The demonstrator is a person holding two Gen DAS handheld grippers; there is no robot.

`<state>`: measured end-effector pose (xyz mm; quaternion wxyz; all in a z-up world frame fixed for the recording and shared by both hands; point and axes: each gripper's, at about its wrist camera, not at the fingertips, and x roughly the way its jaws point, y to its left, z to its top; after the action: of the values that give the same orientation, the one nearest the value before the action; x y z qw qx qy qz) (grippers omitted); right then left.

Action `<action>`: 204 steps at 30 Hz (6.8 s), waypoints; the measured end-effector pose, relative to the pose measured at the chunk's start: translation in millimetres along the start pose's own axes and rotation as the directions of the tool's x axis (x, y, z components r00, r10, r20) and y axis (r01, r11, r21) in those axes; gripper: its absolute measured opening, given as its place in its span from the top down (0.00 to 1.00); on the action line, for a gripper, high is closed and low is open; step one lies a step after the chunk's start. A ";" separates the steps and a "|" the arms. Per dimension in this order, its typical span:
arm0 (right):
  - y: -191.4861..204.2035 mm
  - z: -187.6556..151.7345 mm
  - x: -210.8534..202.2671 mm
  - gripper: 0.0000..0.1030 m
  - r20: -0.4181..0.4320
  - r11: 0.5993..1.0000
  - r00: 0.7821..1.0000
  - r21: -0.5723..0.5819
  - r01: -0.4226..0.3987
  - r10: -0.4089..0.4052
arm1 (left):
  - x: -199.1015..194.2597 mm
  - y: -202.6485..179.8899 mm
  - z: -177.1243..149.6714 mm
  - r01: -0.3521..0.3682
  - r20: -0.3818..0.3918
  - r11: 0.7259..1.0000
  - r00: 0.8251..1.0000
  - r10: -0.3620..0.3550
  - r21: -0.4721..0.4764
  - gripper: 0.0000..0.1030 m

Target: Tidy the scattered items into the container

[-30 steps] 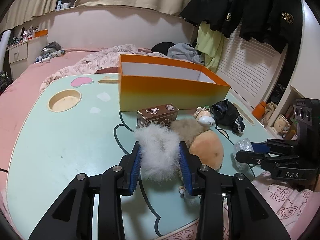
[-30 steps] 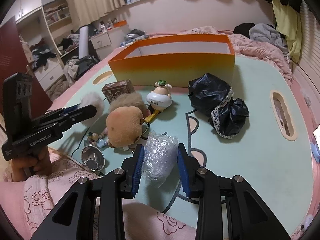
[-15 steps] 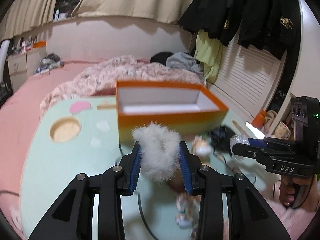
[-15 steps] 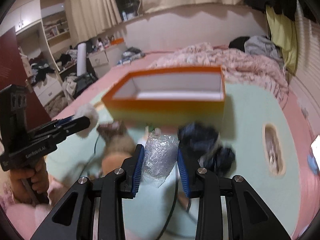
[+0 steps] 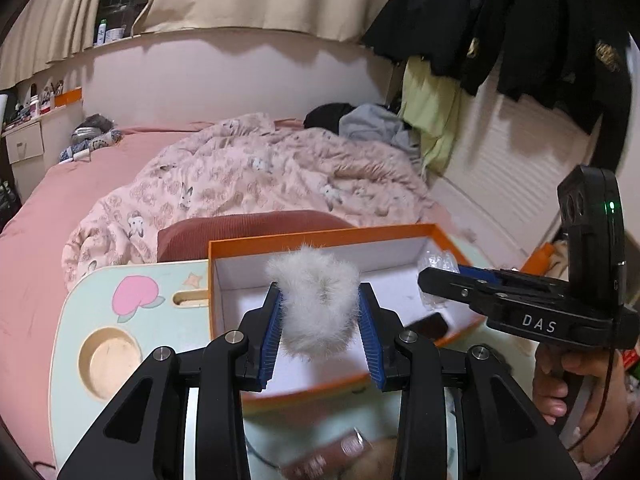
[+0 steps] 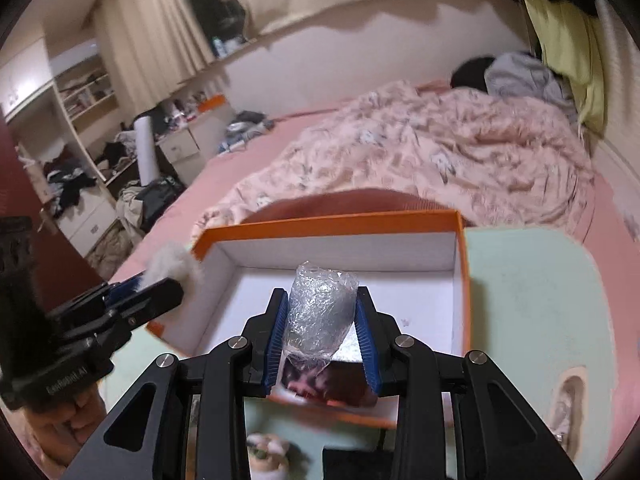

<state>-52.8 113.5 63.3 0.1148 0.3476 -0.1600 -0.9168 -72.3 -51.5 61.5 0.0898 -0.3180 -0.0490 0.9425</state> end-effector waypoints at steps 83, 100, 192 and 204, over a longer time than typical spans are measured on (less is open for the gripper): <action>14.7 -165.7 -102.0 0.15 0.117 0.934 0.947 -0.165 0.316 -0.299 | -53.2 24.6 -151.7 -0.206 -0.086 0.979 0.975 0.206 0.005 0.11; -4.7 -103.7 -36.1 0.61 -0.030 0.927 0.942 -0.194 0.322 -0.334 | -53.5 24.9 -151.9 -0.206 -0.085 0.979 0.975 0.206 0.005 0.11; 41.3 -78.3 -95.2 0.24 0.165 0.986 0.984 -0.140 0.091 -0.068 | -70.7 3.6 -78.1 0.128 -0.058 0.992 0.990 -0.128 -0.015 0.34; 85.3 -128.8 -55.5 0.45 -0.080 0.946 0.996 -0.317 -0.067 0.044 | -72.1 -34.3 -153.4 0.152 -0.183 0.982 0.974 -0.130 0.110 0.34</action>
<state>83.1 25.2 37.4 0.2011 0.3526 -0.0151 -0.9138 82.1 -27.0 -12.4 0.1800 -0.3892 -0.0053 0.9034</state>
